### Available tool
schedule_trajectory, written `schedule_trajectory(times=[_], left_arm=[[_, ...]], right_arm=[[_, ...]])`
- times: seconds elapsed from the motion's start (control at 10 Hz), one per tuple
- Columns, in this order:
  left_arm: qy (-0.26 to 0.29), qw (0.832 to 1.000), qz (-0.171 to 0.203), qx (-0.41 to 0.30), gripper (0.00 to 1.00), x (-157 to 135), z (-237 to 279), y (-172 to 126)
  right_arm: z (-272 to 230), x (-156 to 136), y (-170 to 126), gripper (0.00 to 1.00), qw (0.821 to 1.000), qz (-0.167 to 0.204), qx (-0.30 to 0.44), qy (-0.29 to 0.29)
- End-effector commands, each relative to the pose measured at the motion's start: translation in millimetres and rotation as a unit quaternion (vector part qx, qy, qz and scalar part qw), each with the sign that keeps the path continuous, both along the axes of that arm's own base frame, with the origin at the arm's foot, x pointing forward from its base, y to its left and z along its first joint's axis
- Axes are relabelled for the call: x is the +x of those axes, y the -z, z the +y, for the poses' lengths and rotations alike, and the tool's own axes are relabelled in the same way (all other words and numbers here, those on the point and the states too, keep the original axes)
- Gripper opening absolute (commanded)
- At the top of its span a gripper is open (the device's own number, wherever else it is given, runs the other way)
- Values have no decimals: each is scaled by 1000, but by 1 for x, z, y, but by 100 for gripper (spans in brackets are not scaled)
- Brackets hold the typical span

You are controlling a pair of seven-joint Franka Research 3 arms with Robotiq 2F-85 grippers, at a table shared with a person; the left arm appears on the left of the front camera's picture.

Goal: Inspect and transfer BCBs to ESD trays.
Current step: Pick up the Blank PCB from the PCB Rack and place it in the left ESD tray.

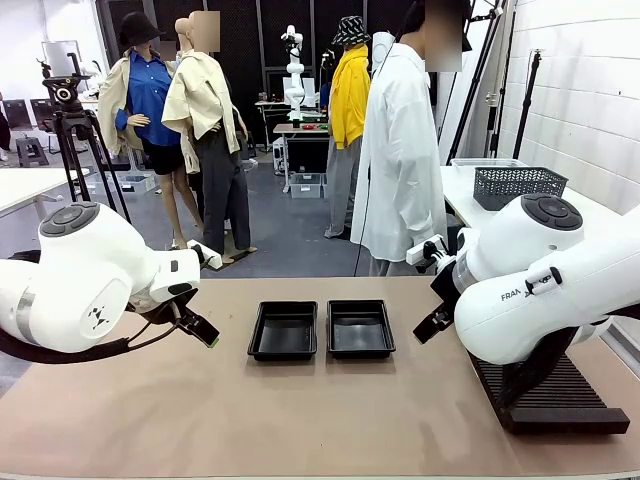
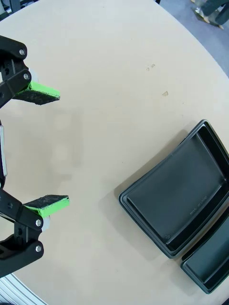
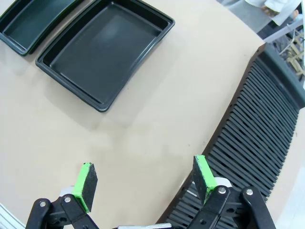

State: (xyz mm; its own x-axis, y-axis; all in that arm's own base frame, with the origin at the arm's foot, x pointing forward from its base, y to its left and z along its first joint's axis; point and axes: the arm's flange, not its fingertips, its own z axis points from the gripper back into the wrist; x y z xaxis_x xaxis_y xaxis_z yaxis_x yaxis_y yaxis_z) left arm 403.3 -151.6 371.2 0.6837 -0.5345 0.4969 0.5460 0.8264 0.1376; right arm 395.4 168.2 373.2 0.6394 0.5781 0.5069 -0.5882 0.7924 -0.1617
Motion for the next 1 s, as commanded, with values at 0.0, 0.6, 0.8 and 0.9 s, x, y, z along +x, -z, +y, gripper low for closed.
schedule_trajectory(times=[0.0, 0.6, 0.8, 0.9], left_arm=[[0, 1000, 0, 0, 100, 0, 0, 0], [1, 987, 104, -124, 100, 14, 47, -70], [57, 957, 191, -210, 100, 13, 72, -88], [56, 952, 181, -238, 100, 15, 83, -95]], right_arm=[[0, 0, 0, 100, 1000, 0, 0, 0], [-11, 19, -96, 100, 985, 103, 110, 79], [-22, 24, -113, 100, 963, 182, 175, 96], [-25, 24, -120, 100, 951, 213, 211, 77]])
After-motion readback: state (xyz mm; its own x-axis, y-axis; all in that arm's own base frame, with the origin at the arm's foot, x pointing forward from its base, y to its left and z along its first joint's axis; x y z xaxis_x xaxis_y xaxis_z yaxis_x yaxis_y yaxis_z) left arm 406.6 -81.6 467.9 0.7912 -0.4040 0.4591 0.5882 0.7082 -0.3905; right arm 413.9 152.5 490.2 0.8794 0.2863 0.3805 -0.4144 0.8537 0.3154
